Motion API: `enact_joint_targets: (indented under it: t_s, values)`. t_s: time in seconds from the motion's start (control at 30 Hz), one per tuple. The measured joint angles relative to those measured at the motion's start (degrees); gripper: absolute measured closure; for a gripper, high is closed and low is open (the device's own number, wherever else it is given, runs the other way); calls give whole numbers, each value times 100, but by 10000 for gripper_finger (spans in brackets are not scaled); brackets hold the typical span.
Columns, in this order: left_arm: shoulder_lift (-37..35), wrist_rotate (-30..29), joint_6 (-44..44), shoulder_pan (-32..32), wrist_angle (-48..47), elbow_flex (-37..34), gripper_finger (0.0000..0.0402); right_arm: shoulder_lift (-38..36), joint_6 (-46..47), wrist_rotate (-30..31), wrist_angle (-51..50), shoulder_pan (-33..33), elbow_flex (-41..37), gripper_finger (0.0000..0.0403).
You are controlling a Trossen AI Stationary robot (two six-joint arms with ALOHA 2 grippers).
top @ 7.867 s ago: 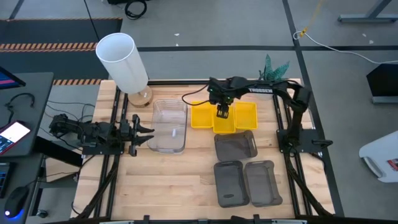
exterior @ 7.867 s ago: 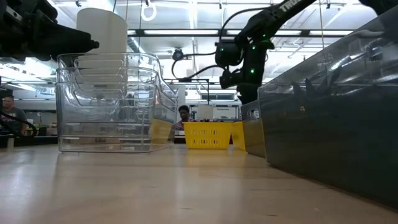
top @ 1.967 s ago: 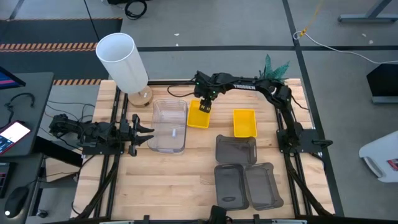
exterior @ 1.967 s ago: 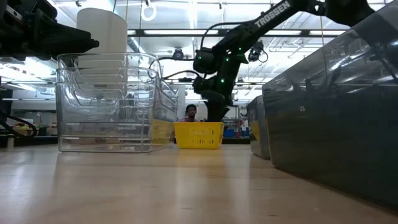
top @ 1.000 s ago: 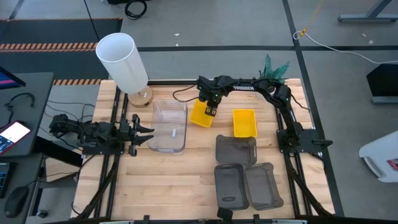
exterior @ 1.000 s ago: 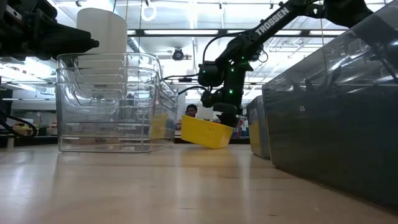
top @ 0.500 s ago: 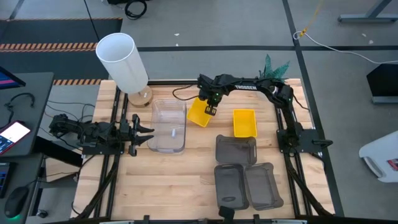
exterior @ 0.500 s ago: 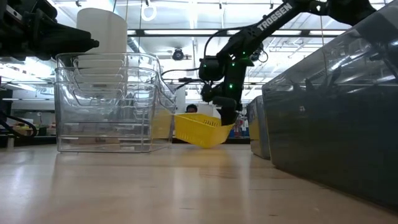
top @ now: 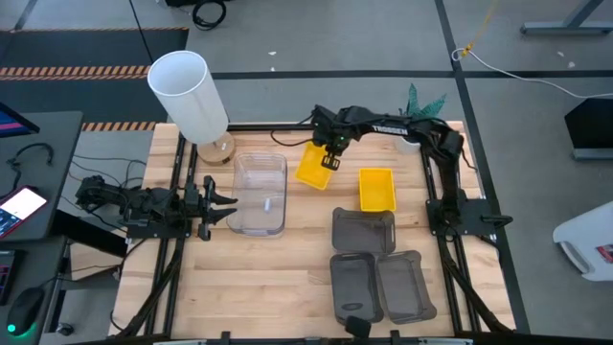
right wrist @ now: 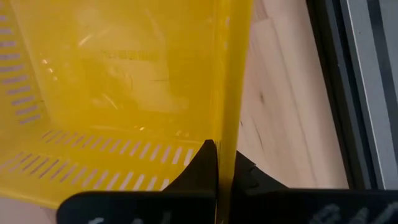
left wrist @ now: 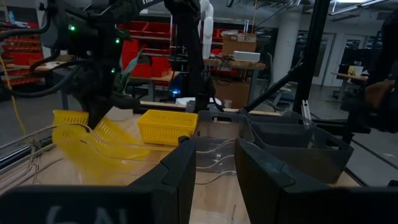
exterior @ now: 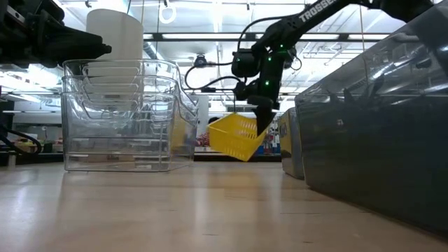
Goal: Stack baskets by color
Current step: Stack the left yellow bin on the right yellow bin
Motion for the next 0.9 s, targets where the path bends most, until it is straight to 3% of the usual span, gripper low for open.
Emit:
enact_joint_targets:
  t_s: [0.9]
  values:
    - [0,-2,-2,0,0,-1,285,-1792,6,107,-1375,-31,0,400]
